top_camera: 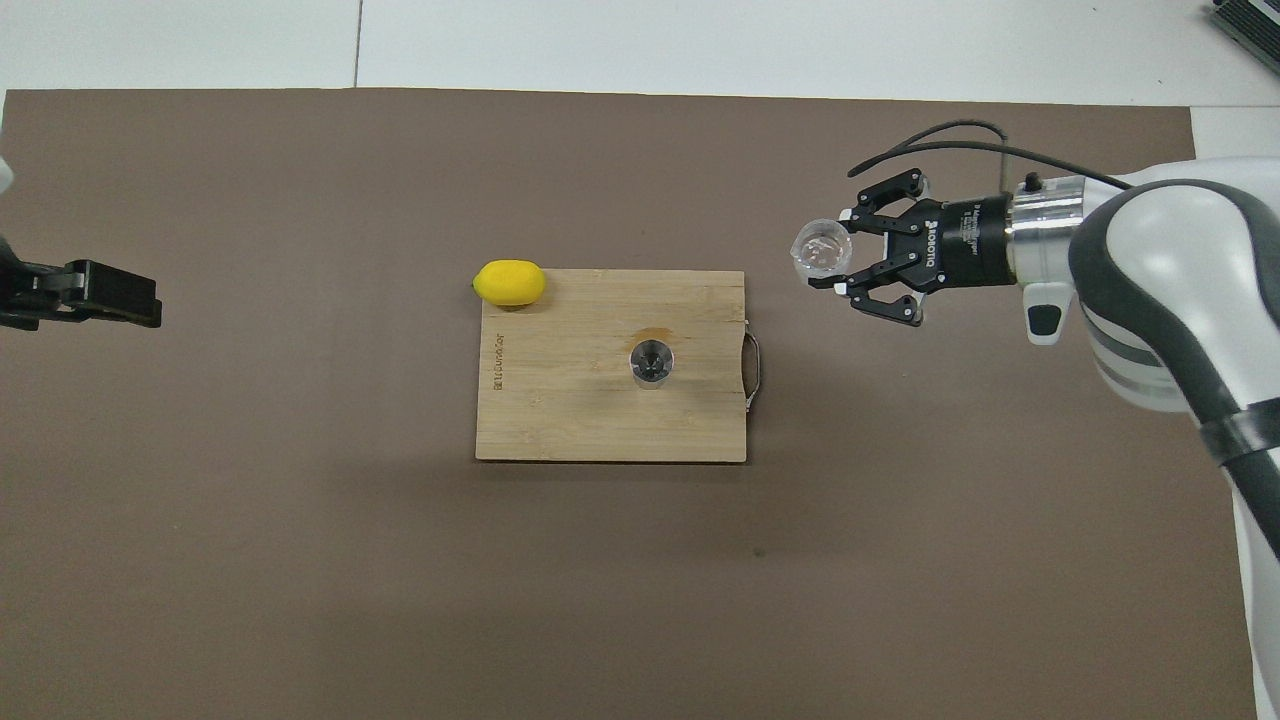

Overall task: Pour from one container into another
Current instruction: 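Carry the glass cup back away from the board with the right gripper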

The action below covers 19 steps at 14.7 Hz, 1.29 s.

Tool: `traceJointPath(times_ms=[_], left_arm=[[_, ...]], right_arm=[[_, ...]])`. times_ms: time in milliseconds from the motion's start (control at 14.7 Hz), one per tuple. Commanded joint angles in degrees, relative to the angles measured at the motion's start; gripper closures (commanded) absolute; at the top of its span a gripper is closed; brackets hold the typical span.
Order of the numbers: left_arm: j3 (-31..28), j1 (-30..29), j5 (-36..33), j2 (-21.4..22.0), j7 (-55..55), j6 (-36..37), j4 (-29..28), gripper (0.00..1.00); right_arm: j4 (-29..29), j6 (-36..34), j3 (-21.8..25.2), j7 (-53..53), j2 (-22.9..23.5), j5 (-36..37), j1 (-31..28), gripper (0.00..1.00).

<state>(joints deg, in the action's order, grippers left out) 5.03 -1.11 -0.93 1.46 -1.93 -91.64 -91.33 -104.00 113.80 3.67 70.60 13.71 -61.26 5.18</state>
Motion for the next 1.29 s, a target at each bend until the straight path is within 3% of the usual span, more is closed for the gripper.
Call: traceJointPath(times_ms=[0, 271, 678, 1221], left_arm=[[-0.7, 0.7, 0.6, 1.3, 0.0, -0.2, -1.6, 0.00], [-0.7, 0.7, 0.6, 1.3, 0.0, -0.2, -1.6, 0.00], [-0.7, 0.7, 0.6, 1.3, 0.0, -0.2, -1.6, 0.00], [-0.7, 0.7, 0.6, 1.3, 0.0, -0.2, -1.6, 0.00]], right_arm=[[-5.3, -0.9, -0.7, -6.5, -1.4, -7.1, -3.9, 1.00], [-6.6, -4.1, -0.7, -8.3, 1.1, -10.6, -8.0, 1.00], [-6.8, -8.6, -0.7, -18.7, 8.6, -11.8, -11.4, 1.00], [-11.1, -6.4, -0.6, -26.6, 9.8, -12.6, -13.3, 1.00]])
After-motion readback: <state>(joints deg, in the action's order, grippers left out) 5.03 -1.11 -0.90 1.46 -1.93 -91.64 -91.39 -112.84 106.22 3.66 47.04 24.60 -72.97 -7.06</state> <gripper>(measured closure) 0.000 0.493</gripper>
